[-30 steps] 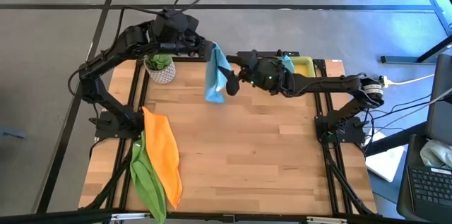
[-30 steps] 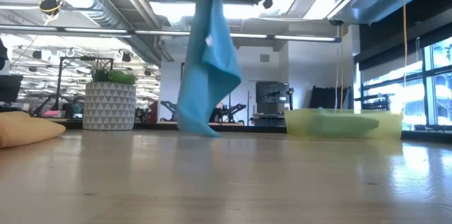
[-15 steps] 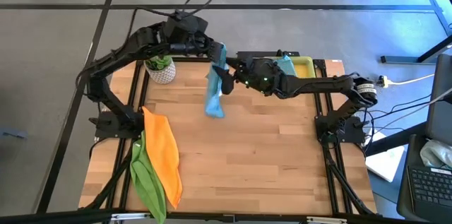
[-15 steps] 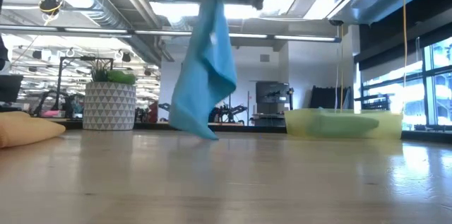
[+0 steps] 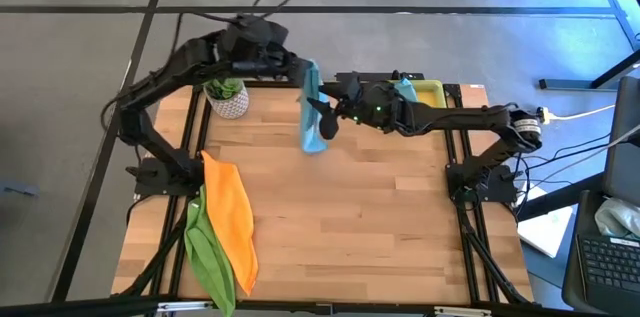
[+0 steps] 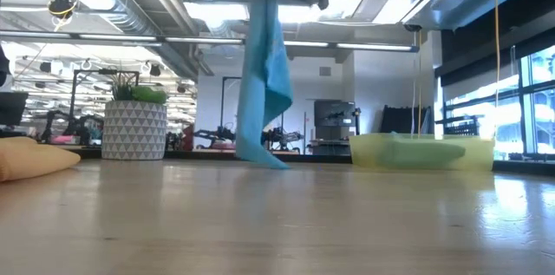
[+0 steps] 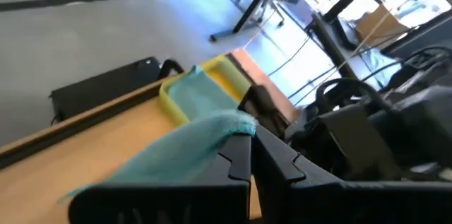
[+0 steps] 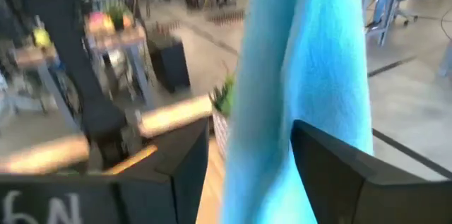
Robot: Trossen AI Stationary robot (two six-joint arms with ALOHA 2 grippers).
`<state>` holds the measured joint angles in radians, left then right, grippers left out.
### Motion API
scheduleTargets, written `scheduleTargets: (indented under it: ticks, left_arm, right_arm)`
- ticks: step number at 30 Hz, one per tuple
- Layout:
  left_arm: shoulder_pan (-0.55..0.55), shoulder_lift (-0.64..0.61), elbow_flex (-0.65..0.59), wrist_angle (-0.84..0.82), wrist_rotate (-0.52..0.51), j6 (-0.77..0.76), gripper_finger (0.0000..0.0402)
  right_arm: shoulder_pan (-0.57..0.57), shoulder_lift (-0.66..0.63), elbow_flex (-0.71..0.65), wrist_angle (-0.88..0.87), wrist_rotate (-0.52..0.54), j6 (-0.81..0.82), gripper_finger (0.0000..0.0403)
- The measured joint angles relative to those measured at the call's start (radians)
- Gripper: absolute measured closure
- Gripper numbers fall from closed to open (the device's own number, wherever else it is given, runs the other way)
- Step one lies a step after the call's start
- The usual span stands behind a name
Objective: Fold microfiber towels
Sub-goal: Fold the right blue microfiber towel
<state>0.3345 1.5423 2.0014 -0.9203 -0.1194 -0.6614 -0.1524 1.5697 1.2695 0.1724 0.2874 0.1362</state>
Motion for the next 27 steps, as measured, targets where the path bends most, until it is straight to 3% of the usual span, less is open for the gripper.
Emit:
scheduleTargets:
  ticks: [6, 14, 22, 27]
  left_arm:
    - [0.013, -0.027, -0.002, -0.011, -0.002, 0.008, 0.0401]
    - [0.002, -0.032, -0.002, 0.000, -0.010, -0.010, 0.0401]
    - [0.003, -0.033, -0.002, 0.013, -0.024, -0.004, 0.0401]
    - [0.003, -0.033, -0.002, 0.013, -0.032, 0.009, 0.0401]
  right_arm:
    - [0.000, 0.000, -0.001, -0.124, -0.073, -0.020, 0.0205]
    - [-0.016, 0.057, -0.002, -0.325, -0.072, 0.018, 0.0206]
    - [-0.034, 0.147, -0.002, -0.337, -0.075, 0.055, 0.0206]
    - [-0.036, 0.124, -0.002, -0.341, -0.129, 0.074, 0.0206]
